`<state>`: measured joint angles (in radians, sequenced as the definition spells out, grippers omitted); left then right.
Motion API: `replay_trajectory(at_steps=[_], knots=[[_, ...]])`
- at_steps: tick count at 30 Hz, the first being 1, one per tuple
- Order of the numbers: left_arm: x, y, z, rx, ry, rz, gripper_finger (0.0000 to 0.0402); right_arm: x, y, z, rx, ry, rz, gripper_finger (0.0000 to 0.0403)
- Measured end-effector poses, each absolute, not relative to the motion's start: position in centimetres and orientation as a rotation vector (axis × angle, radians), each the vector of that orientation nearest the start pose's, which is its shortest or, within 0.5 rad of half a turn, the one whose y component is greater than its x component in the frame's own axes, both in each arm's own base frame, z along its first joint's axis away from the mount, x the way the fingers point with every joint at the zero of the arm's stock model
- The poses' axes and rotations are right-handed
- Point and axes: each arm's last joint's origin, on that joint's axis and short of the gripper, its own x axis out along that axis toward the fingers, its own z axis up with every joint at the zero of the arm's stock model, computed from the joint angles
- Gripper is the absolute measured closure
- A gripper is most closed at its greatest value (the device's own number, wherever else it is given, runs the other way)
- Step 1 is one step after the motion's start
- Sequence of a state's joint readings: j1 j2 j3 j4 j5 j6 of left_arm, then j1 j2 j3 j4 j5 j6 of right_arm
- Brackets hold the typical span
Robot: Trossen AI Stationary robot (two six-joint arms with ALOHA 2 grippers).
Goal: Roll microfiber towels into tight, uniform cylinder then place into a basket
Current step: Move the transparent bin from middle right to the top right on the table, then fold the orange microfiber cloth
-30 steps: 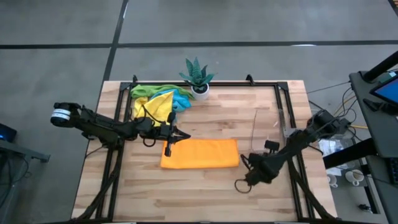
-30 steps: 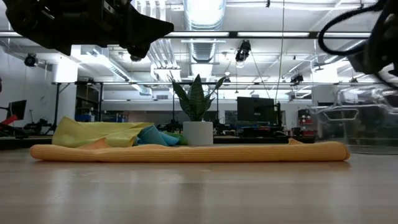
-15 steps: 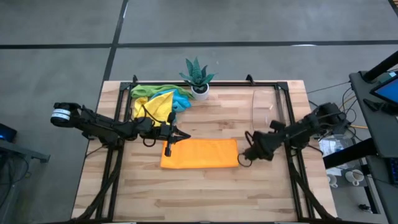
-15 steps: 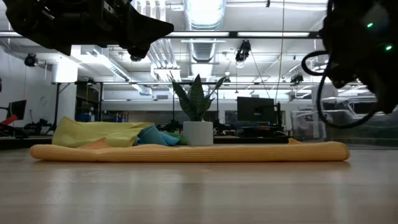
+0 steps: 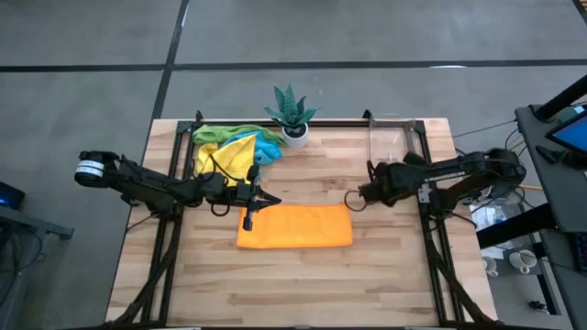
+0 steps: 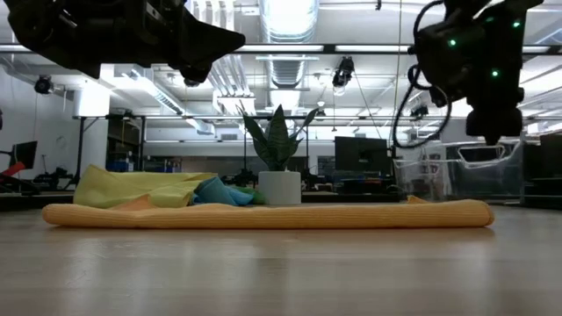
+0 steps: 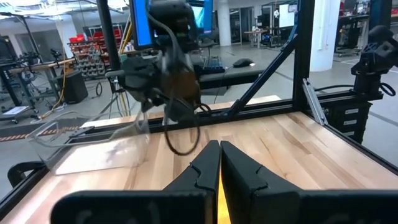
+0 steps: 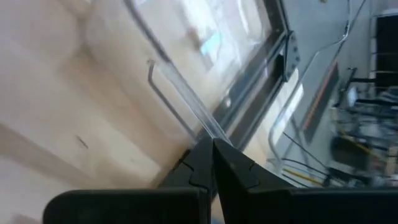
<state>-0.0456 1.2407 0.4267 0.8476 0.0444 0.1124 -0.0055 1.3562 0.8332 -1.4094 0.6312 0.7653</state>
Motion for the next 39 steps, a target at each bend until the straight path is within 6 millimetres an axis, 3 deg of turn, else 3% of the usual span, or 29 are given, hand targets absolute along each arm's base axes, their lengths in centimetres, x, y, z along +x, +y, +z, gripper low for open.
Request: replay_trajectory(at_steps=[3, 10, 13, 16, 21, 26, 32, 35, 39], knots=[[24.3, -1.1, 21.6, 0.112, 0.005, -0.057, 0.0402, 17.2, -1.8, 21.8, -0.015, 1.416, -1.048, 0.0394], [23.7, 0.0, 21.2, 0.036, 0.292, 0.351, 0.0402, 16.9, 1.5, 25.6, 0.257, 0.907, -0.762, 0.0394], [23.7, 0.0, 21.7, 0.009, 0.333, 0.365, 0.0402, 16.8, 2.7, 26.7, 0.349, 0.747, -0.617, 0.0394], [23.9, -0.1, 21.7, -0.016, 0.327, 0.36, 0.0402, 16.7, 3.4, 27.0, 0.41, 0.694, -0.557, 0.0394], [23.8, -0.5, 20.8, -0.073, 0.4, 0.306, 0.0402, 17.3, 5.0, 24.7, 0.535, 0.864, -0.469, 0.0394], [23.2, -0.7, 19.7, -0.193, 0.577, 0.285, 0.0401, 18.9, 6.6, 21.3, 0.559, 1.062, -0.493, 0.0394], [22.3, -1.4, 18.4, -0.232, 0.733, 0.293, 0.0402, 21.1, 7.5, 18.7, 0.536, 1.11, -0.499, 0.0392], [22.3, -1.5, 18.4, -0.212, 0.732, 0.299, 0.0402, 21.7, 7.8, 18.2, 0.563, 1.104, -0.494, 0.0377], [22.3, -1.5, 18.5, -0.188, 0.722, 0.302, 0.0401, 21.8, 7.4, 17.0, 0.626, 1.124, -0.509, 0.0328]])
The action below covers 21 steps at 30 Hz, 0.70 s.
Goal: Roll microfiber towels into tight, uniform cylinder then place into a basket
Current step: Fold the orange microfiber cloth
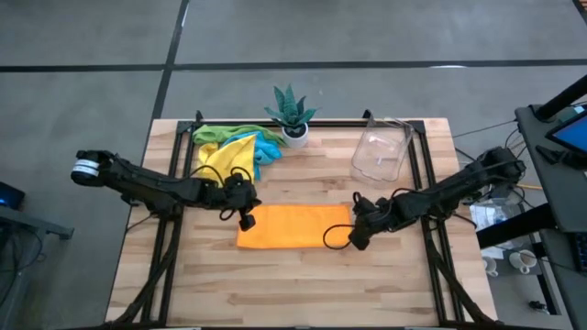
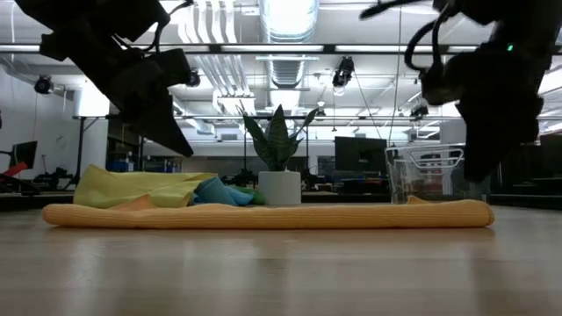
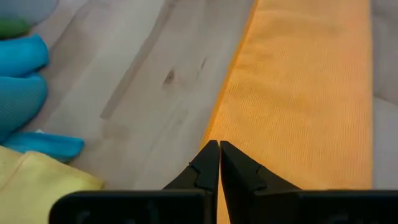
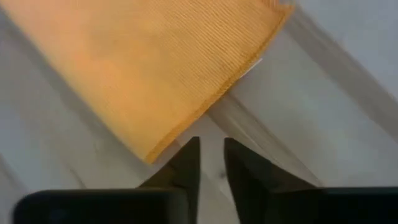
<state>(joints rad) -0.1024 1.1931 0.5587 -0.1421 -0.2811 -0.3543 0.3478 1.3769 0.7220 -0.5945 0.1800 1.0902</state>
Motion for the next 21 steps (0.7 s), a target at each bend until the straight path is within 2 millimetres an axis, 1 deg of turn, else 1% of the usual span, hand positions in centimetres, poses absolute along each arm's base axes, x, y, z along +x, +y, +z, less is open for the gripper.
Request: replay_trajectory(at_steps=[5, 9, 12, 16, 21], knots=[[22.3, -1.4, 18.5, -0.162, 0.712, 0.333, 0.0402, 22.2, 6.3, 15.4, 0.74, 1.052, -0.512, 0.0246], [22.5, -1.4, 18.8, -0.148, 0.698, 0.331, 0.0402, 22.4, 5.4, 14.6, 0.865, 0.961, -0.555, 0.0203], [22.6, -1.4, 18.9, -0.151, 0.683, 0.329, 0.0402, 22.6, 5.1, 14.2, 0.925, 0.919, -0.567, 0.0192], [22.6, -1.4, 18.9, -0.152, 0.679, 0.329, 0.0402, 22.6, 4.9, 13.0, 0.936, 0.945, -0.618, 0.0193], [22.7, -1.4, 19.1, -0.148, 0.658, 0.323, 0.0402, 23.2, 5.0, 12.4, 0.949, 0.95, -0.662, 0.0193]])
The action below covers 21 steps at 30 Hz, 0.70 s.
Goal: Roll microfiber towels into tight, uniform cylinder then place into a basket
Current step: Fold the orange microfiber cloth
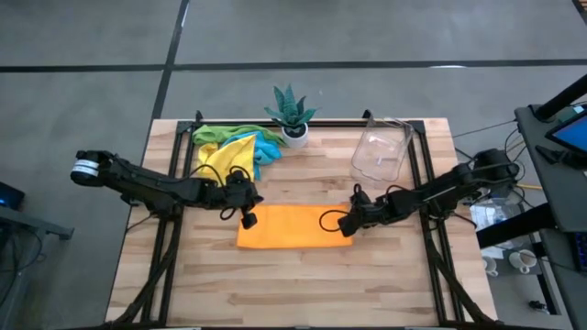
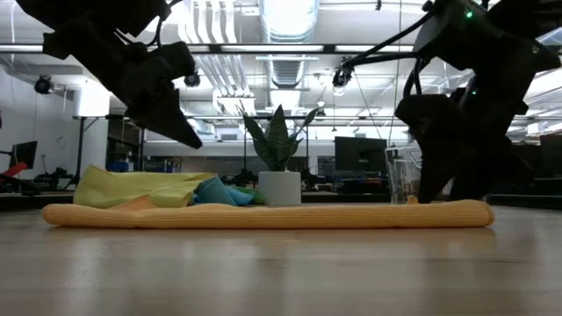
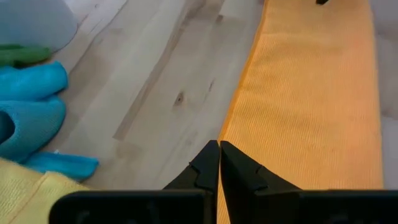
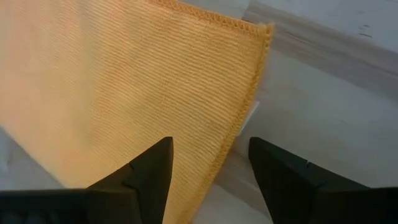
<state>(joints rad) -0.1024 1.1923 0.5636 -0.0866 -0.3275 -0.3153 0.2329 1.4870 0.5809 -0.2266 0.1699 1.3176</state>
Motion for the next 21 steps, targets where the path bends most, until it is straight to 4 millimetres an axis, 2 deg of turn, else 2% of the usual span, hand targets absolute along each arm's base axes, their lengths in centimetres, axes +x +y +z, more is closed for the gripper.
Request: replay_trajectory(at_steps=[7, 12, 17, 21], knots=[[22.8, -1.4, 19.2, -0.136, 0.645, 0.315, 0.0402, 24.7, 5.4, 12.9, 0.952, 0.937, -0.629, 0.0195], [22.8, -1.4, 19.2, -0.12, 0.647, 0.31, 0.0402, 24.8, 5.4, 12.6, 0.931, 0.965, -0.645, 0.0211], [22.8, -1.4, 19.2, -0.119, 0.646, 0.309, 0.0402, 24.7, 5.4, 12.4, 0.883, 0.988, -0.632, 0.0243], [22.9, -1.4, 19.3, -0.122, 0.637, 0.308, 0.0402, 24.3, 5.2, 12.6, 0.827, 1.003, -0.637, 0.0293]])
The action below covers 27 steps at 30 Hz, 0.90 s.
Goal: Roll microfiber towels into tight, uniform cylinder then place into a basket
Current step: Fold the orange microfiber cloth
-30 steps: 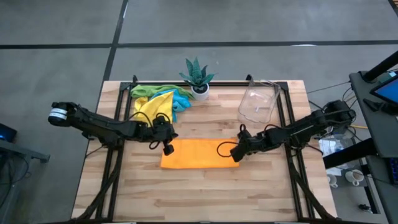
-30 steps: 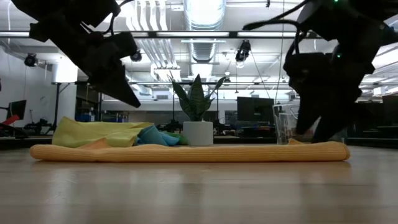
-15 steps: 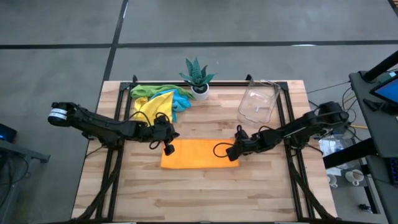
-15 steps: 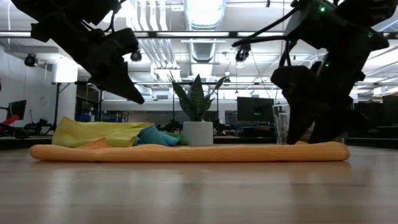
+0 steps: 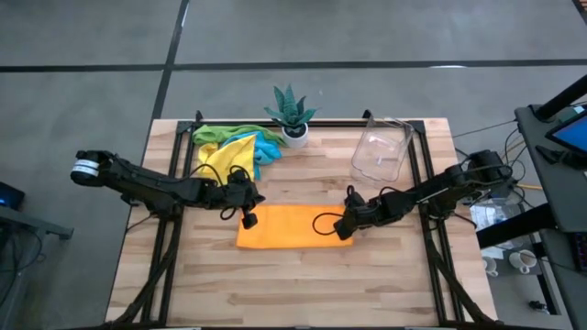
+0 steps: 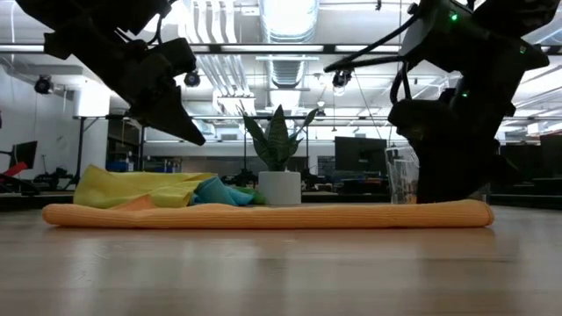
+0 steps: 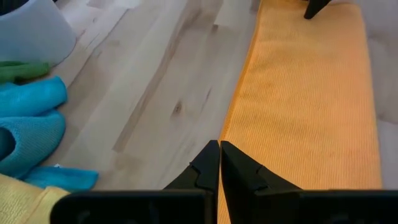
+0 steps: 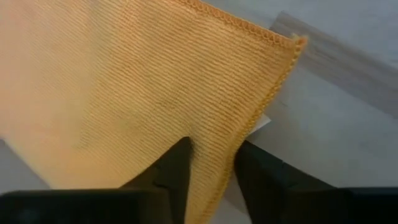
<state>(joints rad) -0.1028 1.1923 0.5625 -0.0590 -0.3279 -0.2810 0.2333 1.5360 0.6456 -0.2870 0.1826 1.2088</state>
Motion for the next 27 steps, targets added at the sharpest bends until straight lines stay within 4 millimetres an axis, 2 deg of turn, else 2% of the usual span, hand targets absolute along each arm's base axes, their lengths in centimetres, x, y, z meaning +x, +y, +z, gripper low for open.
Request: replay_trajectory(at_steps=[6, 11, 18, 22, 27], knots=[[23.0, -1.4, 19.3, -0.124, 0.63, 0.308, 0.0402, 23.3, 5.0, 12.6, 0.738, 1.043, -0.677, 0.0379], [23.7, -1.5, 18.8, -0.128, 0.613, 0.305, 0.0402, 23.1, 4.9, 12.6, 0.708, 1.056, -0.677, 0.0385], [24.8, -1.6, 17.6, -0.083, 0.65, 0.314, 0.0402, 23.0, 5.0, 13.4, 0.686, 1.05, -0.643, 0.0339], [25.2, -1.5, 18.6, -0.056, 0.609, 0.343, 0.0402, 22.9, 4.8, 14.8, 0.67, 0.989, -0.611, 0.0287], [24.8, -1.4, 19.6, -0.058, 0.564, 0.361, 0.0402, 21.7, 4.4, 16.0, 0.625, 0.989, -0.656, 0.0223]])
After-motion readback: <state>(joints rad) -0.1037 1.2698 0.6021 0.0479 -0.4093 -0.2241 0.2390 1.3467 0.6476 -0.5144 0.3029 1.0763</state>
